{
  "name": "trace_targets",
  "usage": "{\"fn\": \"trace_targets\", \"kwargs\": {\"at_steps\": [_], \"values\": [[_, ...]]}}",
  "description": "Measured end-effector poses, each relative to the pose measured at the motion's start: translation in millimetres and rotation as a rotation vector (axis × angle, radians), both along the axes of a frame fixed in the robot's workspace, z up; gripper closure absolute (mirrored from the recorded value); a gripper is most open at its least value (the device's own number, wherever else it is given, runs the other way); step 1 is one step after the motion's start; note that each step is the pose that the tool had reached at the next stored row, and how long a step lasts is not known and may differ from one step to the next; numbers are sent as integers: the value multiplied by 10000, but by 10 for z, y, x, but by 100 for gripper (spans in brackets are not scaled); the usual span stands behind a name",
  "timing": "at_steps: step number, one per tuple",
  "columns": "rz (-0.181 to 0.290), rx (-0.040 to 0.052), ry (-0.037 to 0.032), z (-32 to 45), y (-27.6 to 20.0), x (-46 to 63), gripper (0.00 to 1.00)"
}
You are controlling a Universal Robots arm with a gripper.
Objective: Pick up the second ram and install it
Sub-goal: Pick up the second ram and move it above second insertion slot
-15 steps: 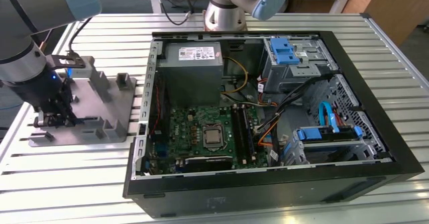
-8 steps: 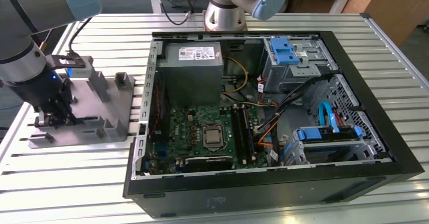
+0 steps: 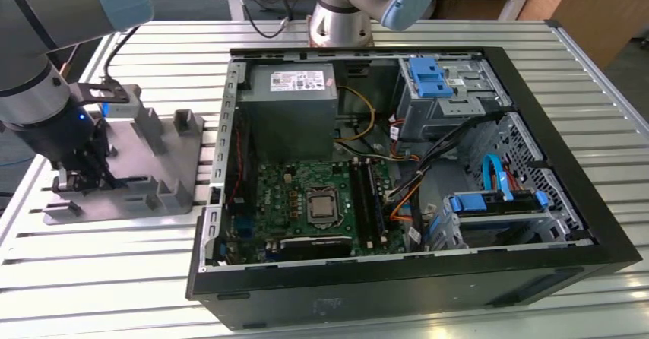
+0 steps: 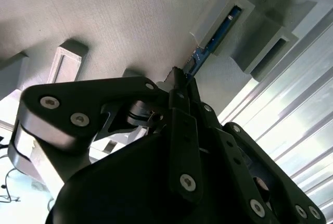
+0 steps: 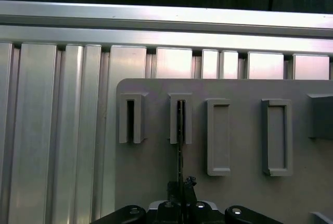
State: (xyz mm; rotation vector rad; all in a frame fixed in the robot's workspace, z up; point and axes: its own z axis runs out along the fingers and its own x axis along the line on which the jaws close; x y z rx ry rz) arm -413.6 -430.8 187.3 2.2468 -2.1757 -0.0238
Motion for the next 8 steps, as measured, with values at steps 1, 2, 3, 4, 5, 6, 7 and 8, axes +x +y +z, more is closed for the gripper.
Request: {"fn": "trace_targets", "kwargs": {"at_steps": [1, 2, 3, 4, 5, 6, 7, 8], "values": [[0, 0, 0, 0, 0, 0, 86], [0, 0, 0, 0, 0, 0, 86], [0, 1, 0, 0, 0, 0, 86], [0, 2, 0, 0, 0, 0, 86], [0, 3, 0, 0, 0, 0, 86], [0, 3, -1, 0, 0, 0, 86], [0, 4, 0, 0, 0, 0, 86], [0, 4, -1, 0, 0, 0, 86]]}}
